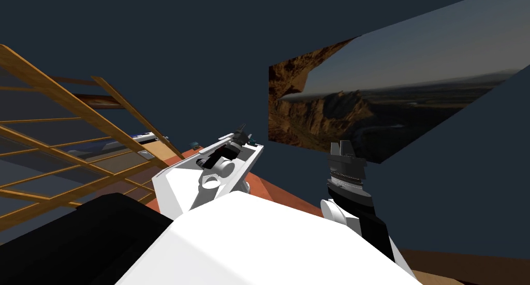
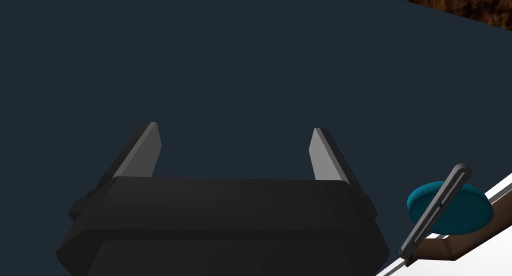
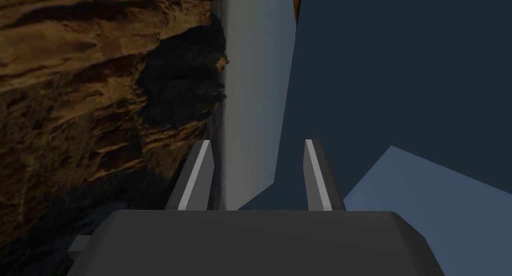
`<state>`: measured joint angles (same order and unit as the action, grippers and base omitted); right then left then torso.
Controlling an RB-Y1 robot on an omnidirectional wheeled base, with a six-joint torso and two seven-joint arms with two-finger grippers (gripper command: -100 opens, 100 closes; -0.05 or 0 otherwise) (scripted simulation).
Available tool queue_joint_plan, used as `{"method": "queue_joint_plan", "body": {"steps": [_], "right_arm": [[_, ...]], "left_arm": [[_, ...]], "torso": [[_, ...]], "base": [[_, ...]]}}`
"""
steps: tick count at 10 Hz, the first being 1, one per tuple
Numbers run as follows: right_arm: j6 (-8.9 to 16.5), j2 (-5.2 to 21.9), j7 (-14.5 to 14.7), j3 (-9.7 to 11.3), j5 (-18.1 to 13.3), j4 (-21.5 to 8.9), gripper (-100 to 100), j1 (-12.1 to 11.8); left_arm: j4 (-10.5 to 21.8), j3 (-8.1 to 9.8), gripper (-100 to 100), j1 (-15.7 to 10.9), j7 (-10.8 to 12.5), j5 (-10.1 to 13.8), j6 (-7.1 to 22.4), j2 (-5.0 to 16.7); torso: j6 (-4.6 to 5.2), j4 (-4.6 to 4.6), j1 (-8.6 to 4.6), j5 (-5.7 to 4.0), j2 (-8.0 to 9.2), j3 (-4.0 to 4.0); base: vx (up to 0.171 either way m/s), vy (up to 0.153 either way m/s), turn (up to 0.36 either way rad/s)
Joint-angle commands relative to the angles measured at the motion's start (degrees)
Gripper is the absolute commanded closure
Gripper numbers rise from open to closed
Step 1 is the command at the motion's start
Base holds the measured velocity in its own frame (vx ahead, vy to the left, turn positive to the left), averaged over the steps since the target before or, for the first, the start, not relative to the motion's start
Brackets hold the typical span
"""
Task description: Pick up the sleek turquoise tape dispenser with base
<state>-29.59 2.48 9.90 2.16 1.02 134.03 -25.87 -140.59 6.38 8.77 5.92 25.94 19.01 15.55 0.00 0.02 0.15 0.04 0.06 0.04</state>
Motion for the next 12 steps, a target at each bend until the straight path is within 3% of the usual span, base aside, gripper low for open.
{"method": "queue_joint_plan", "body": {"steps": [1,2,3,5,6,8,9,11,12], "right_arm": [[0.0,0.0,0.0,0.0,0.0,0.0,0,0.0],[0.0,0.0,0.0,0.0,0.0,0.0,0,0.0],[0.0,0.0,0.0,0.0,0.0,0.0,0,0.0],[0.0,0.0,0.0,0.0,0.0,0.0,0,0.0],[0.0,0.0,0.0,0.0,0.0,0.0,0,0.0],[0.0,0.0,0.0,0.0,0.0,0.0,0,0.0],[0.0,0.0,0.0,0.0,0.0,0.0,0,0.0],[0.0,0.0,0.0,0.0,0.0,0.0,0,0.0],[0.0,0.0,0.0,0.0,0.0,0.0,0,0.0]], "left_arm": [[0.1,0.14,-100,-0.7,0.7,0.8,2.9,0.5],[0.1,0.14,-100,-0.7,0.7,0.8,3.9,0.5],[0.1,0.56,-100,-2.5,1.9,2.1,5.9,1.3],[0.1,0.56,-100,-2.5,1.9,2.1,8.2,1.3],[0.2,0.98,-100,-4.2,3.1,3.3,10.3,2.1],[0.2,0.98,-100,-4.2,3.1,3.3,12.6,2.1],[0.3,1.39,-100,-5.9,4.3,4.5,14.7,2.9],[0.3,1.39,-100,-5.9,4.3,4.5,16.9,2.9],[0.4,1.79,-100,-7.6,5.5,5.6,19.0,3.7]], "torso": [[0.00,0.00,0.00,0.00,0.00,0.00],[-0.01,0.00,-0.01,0.01,-0.01,0.00],[-0.02,-0.01,-0.07,-0.01,-0.04,-0.02],[-0.01,-0.01,-0.05,0.00,-0.04,-0.02],[-0.02,-0.01,-0.10,-0.01,-0.06,-0.03],[-0.02,-0.01,-0.05,0.00,-0.05,-0.03],[-0.02,-0.02,-0.08,-0.01,-0.08,-0.04],[-0.02,-0.02,-0.04,0.00,-0.10,-0.06],[-0.02,-0.02,-0.09,-0.01,-0.09,-0.05]], "base": [[-0.021,0.039,-0.028],[-0.009,0.017,0.000],[-0.014,0.030,-0.043],[-0.009,0.023,-0.014],[-0.010,0.026,-0.053],[-0.005,0.026,-0.011],[0.003,0.029,-0.052],[0.000,0.025,-0.016],[-0.001,0.031,-0.052]]}}
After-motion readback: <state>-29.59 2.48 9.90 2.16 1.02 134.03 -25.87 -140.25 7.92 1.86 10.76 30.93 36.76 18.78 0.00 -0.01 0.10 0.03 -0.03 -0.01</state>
